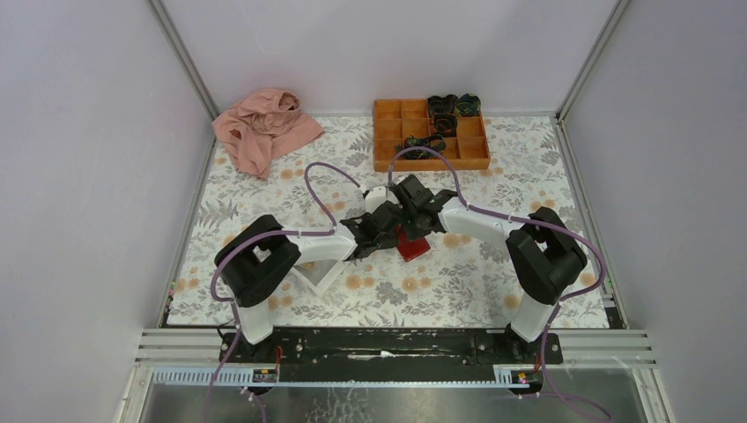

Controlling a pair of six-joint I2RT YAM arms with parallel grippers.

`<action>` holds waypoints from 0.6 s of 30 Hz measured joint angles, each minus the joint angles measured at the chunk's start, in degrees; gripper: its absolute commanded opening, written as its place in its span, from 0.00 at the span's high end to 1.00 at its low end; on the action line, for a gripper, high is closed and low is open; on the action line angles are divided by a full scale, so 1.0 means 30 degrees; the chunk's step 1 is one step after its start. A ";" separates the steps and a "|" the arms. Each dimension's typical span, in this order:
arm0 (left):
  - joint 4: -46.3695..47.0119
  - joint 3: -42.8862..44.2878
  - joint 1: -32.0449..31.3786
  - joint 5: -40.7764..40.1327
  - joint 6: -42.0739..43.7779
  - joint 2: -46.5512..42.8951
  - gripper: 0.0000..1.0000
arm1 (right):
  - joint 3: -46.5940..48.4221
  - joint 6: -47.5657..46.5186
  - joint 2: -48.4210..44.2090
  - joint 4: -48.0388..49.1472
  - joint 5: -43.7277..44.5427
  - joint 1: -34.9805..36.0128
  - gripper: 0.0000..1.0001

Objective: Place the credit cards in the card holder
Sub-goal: Close the card holder at the center of the board.

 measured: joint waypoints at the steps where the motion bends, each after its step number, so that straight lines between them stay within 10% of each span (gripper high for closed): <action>1: 0.0007 0.0000 0.0000 0.0000 0.0000 0.0015 0.75 | 0.0000 0.0007 0.0007 0.0000 0.0007 0.0000 0.80; 18: 0.0036 0.0000 0.0000 0.0007 0.0022 0.0029 0.76 | -0.0284 0.0845 -0.0095 0.0102 -0.0175 0.0036 0.80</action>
